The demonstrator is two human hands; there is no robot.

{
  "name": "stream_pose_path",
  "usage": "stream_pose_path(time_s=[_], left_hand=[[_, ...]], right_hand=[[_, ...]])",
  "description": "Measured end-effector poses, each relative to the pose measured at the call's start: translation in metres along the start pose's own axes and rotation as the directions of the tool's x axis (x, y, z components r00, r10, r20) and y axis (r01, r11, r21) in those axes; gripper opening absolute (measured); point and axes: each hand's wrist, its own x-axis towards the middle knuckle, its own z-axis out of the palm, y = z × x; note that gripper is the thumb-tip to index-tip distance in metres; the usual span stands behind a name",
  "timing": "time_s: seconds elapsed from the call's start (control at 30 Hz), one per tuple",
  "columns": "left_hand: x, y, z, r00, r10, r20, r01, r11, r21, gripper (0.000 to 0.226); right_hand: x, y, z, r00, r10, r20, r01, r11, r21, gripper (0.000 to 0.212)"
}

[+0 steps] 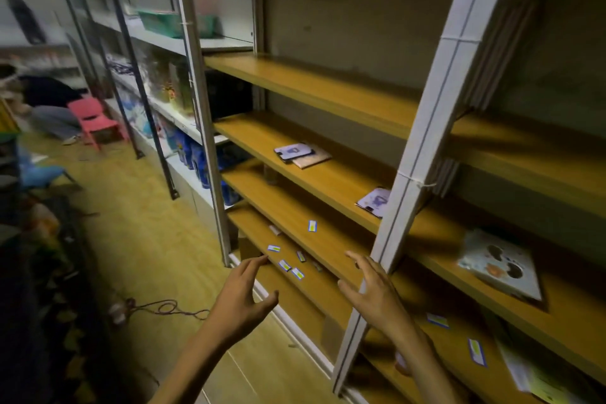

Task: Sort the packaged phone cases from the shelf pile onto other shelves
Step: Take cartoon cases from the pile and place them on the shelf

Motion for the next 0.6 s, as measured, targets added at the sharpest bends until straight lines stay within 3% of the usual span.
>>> stream_pose_path(time_s=[0.27, 0.6], left_hand=[[0.133, -0.065, -0.014, 0.997, -0.032, 0.073, 0.033, 0.999, -0.004, 0.067], [0.289, -0.11, -0.002, 0.987, -0.001, 0.159, -0.004, 0.999, 0.034, 0.073]], right_hand=[[0.135, -0.01, 0.034, 1.0, 0.009, -0.016, -0.008, 1.0, 0.029, 0.052], [0.251, 0.001, 0.043, 0.985, 0.145, -0.089, -0.142, 0.989, 0.037, 0.058]])
